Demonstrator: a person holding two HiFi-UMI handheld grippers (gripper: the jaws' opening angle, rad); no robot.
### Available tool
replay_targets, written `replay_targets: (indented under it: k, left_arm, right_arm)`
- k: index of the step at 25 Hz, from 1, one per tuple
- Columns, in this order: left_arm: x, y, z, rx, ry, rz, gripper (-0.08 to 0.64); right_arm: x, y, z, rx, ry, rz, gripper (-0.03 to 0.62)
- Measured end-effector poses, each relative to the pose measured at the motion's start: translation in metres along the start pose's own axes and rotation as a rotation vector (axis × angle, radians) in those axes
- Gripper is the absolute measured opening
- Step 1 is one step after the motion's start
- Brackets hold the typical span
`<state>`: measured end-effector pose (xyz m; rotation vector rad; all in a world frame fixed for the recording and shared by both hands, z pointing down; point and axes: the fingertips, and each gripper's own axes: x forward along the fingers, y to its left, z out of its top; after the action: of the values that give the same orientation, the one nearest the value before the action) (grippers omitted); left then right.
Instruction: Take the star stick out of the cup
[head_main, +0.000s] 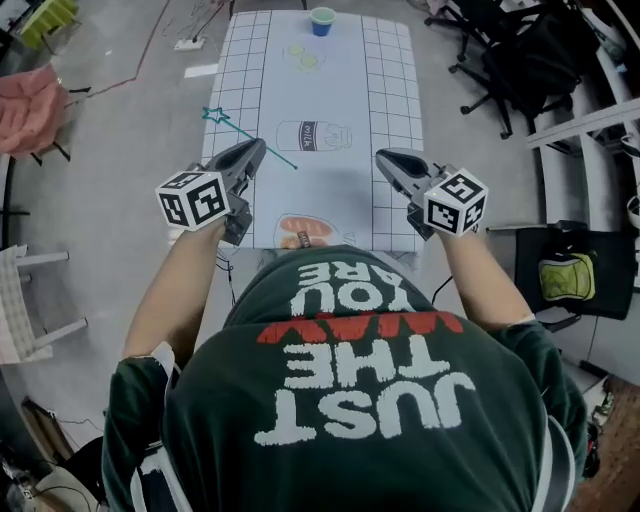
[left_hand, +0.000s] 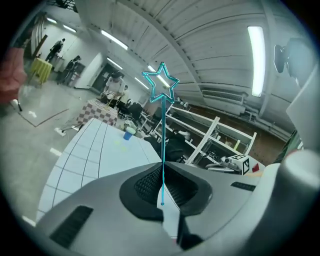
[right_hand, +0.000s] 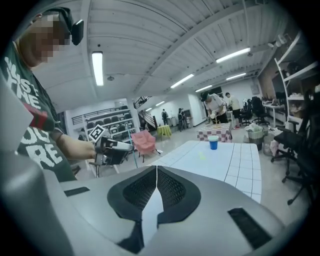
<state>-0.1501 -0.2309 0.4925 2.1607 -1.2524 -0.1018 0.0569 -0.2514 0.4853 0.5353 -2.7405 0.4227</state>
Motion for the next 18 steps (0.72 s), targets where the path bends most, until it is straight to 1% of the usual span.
replay_targets:
  k: [7,12,18]
  left_arm:
    - [0.002,0.014,-0.066,-0.151,0.035,0.005,0.017]
    - [-0.004,0.029,-0.093,-0.272,-0.001,0.014,0.018]
    - [-0.008,0.036,-0.122,-0.413,-0.016,0.001,0.018]
  right_arm:
    - [0.013,0.007,-0.064,0.068,0.085,0.025,0.034]
    - [0.023,0.010,-0.094,0.099,0.119,0.037,0.034]
    - [0.023,0.003,-0.120,0.128,0.153,0.014,0.034]
